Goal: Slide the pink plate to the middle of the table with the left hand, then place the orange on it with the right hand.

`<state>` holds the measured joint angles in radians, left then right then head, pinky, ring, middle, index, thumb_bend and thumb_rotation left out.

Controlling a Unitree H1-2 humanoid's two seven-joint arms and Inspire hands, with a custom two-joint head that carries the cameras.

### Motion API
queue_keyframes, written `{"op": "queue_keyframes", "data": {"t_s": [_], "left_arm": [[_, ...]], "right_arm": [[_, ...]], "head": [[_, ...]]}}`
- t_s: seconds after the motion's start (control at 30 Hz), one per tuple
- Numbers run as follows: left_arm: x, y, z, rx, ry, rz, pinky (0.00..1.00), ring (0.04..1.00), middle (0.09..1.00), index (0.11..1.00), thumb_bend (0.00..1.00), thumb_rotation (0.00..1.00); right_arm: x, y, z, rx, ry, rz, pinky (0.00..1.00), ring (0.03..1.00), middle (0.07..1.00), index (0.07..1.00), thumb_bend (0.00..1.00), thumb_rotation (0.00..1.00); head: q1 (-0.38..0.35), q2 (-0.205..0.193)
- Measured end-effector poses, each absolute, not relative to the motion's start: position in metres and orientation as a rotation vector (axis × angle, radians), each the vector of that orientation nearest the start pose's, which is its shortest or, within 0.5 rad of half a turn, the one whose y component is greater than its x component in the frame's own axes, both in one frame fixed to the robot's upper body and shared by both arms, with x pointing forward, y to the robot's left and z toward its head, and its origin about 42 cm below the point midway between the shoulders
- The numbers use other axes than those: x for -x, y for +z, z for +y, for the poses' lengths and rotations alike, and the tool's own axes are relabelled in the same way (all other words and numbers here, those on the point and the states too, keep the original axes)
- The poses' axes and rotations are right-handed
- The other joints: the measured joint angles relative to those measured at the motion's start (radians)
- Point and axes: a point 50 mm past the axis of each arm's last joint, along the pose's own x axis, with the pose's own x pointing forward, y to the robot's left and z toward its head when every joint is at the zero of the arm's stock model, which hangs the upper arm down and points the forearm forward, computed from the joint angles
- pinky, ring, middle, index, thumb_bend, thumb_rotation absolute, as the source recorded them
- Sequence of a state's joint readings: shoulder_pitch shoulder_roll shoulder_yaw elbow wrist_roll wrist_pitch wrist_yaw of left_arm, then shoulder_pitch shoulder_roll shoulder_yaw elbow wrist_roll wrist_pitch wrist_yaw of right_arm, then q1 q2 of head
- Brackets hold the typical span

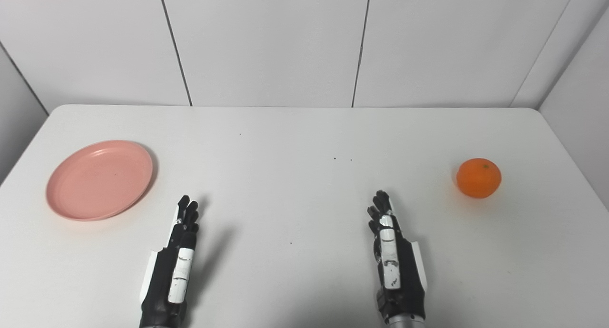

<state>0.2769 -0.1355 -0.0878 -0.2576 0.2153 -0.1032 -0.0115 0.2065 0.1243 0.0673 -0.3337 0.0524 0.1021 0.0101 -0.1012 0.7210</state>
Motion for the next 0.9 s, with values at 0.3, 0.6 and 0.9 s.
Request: {"op": "queue_keyframes", "data": {"t_s": [0.3,0.6,0.9], "left_arm": [[-0.1992,0.1150,0.1654,-0.073,0.006,-0.102,1.00,0.997,0.985,1.000,0.75,1.00],[-0.1992,0.1150,0.1654,-0.073,0.006,-0.102,1.00,0.995,0.979,1.000,0.74,1.00],[-0.1992,0.1150,0.1654,-0.073,0.006,-0.102,1.00,0.995,0.978,1.000,0.73,1.00]], "right_arm": [[-0.2198,0.1350,-0.1717,-0.181,0.004,-0.042,1.00,0.956,0.959,0.944,0.82,0.96],[-0.2195,0.1375,-0.1720,-0.181,0.004,-0.051,0.99,0.955,0.961,0.943,0.82,0.96],[-0.2195,0.1376,-0.1720,-0.181,0.004,-0.051,0.99,0.955,0.957,0.937,0.82,0.96]], "head": [[-0.008,-0.002],[-0.005,0.000],[-0.005,0.000]]}}
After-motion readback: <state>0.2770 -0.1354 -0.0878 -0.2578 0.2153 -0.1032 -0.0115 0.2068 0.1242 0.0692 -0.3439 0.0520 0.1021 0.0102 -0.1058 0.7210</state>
